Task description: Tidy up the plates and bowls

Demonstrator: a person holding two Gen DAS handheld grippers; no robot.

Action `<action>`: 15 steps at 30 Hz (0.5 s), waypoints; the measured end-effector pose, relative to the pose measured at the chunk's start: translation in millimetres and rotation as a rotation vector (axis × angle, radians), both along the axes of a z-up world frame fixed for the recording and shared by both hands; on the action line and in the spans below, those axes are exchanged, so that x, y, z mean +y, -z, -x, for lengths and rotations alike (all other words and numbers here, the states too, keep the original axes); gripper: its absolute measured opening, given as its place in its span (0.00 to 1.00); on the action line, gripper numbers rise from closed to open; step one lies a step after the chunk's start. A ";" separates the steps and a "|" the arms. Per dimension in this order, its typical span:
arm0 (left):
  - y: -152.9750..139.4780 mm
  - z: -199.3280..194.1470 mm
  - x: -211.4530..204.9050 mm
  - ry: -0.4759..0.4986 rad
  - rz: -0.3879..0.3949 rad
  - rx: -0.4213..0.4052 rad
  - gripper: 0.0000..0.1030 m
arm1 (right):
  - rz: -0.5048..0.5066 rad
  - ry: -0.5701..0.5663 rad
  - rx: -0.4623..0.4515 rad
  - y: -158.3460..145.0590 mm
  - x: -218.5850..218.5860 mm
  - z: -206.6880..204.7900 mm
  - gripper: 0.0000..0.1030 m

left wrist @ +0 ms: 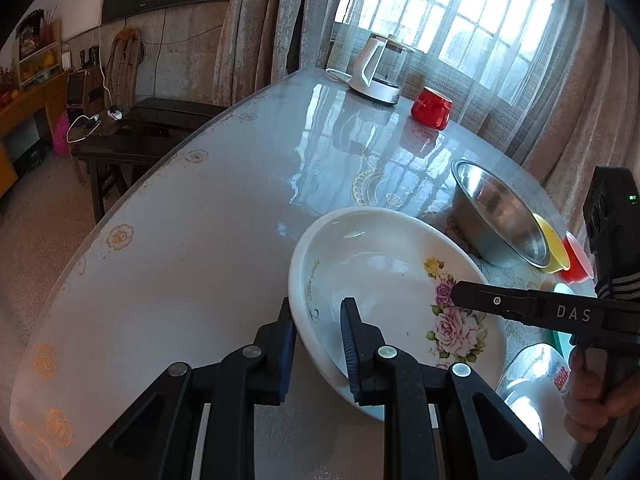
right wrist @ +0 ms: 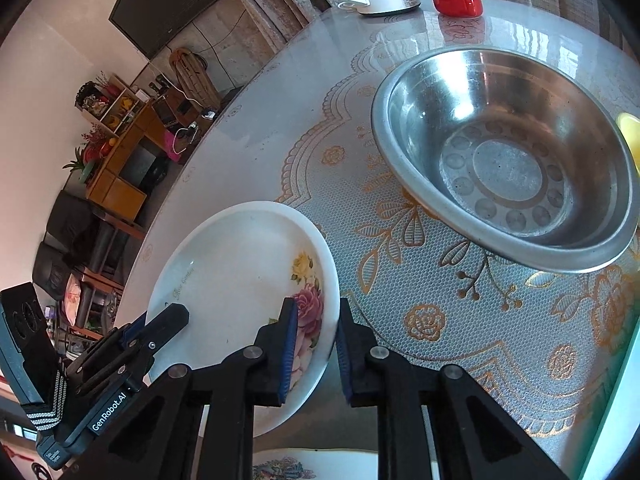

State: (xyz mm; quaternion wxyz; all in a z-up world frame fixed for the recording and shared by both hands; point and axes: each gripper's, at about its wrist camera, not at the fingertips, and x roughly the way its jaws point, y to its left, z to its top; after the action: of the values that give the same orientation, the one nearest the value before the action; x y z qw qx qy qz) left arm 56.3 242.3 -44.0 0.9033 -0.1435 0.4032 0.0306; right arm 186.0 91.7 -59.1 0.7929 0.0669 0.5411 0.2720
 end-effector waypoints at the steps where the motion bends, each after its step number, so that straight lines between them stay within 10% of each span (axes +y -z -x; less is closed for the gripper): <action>1: -3.3 0.6 -1.0 0.004 -0.007 -0.013 0.21 | -0.004 -0.001 -0.007 -1.7 -1.1 0.9 0.18; 15: -44.2 -1.5 -65.0 0.158 -0.055 -0.077 0.21 | -0.118 0.078 -0.089 -32.6 -84.5 34.8 0.18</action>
State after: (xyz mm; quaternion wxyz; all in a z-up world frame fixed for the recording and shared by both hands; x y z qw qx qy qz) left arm 57.9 177.3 0.2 0.9214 -0.0875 0.3771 -0.0355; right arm 151.2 7.2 -26.6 0.8210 0.1224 0.4852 0.2749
